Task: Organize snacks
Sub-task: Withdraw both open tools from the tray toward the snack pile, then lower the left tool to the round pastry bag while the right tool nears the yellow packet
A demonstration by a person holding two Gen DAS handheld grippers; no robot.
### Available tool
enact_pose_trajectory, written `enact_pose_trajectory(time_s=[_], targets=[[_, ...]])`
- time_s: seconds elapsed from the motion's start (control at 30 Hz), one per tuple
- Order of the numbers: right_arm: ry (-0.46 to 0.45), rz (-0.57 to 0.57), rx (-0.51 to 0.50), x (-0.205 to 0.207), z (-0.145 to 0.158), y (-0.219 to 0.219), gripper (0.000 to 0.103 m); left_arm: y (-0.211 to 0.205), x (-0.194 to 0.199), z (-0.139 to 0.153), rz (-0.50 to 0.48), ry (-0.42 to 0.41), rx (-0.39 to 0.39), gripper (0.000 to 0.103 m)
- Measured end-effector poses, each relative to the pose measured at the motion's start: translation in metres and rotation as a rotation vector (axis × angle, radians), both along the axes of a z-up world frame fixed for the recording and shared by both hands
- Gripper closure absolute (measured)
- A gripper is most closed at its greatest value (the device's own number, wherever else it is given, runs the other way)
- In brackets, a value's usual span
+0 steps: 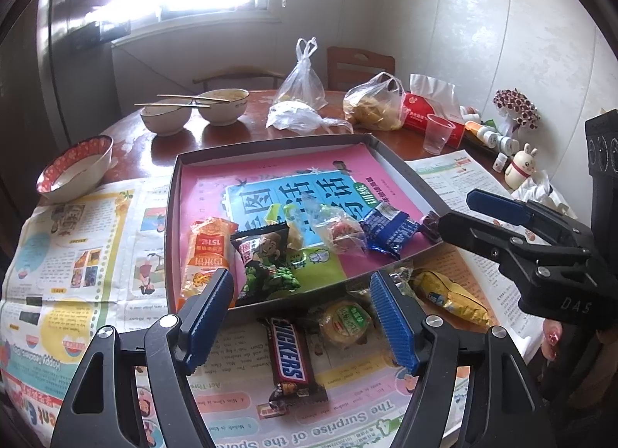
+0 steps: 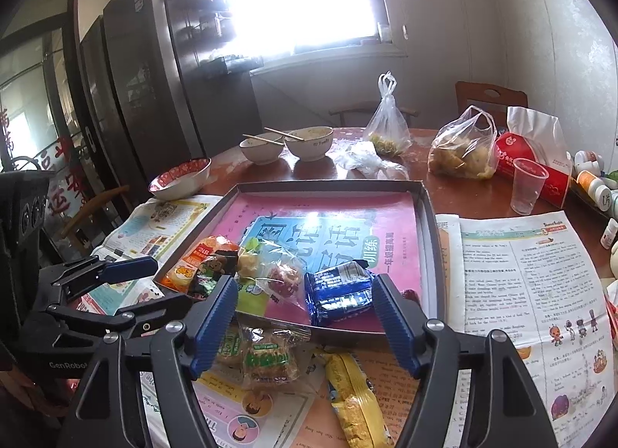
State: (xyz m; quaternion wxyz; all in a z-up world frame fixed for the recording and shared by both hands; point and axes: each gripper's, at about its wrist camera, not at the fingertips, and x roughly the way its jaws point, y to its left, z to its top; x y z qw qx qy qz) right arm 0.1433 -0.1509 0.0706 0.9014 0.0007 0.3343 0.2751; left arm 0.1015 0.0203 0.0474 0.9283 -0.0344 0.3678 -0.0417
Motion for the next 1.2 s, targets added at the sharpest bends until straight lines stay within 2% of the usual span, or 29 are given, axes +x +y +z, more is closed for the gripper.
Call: enact_pose_trajectory(time_s=[0.77, 1.2], targets=[[-0.021, -0.003, 0.008, -0.02, 0.015, -0.016, 0.027, -0.005, -0.014, 0.001, 0.009, 0.025, -0.006, 0.028], [-0.019, -0.035, -0.017, -0.029, 0.011, -0.033, 0.027, -0.011, -0.02, -0.014, -0.016, 0.079, 0.019, 0.028]])
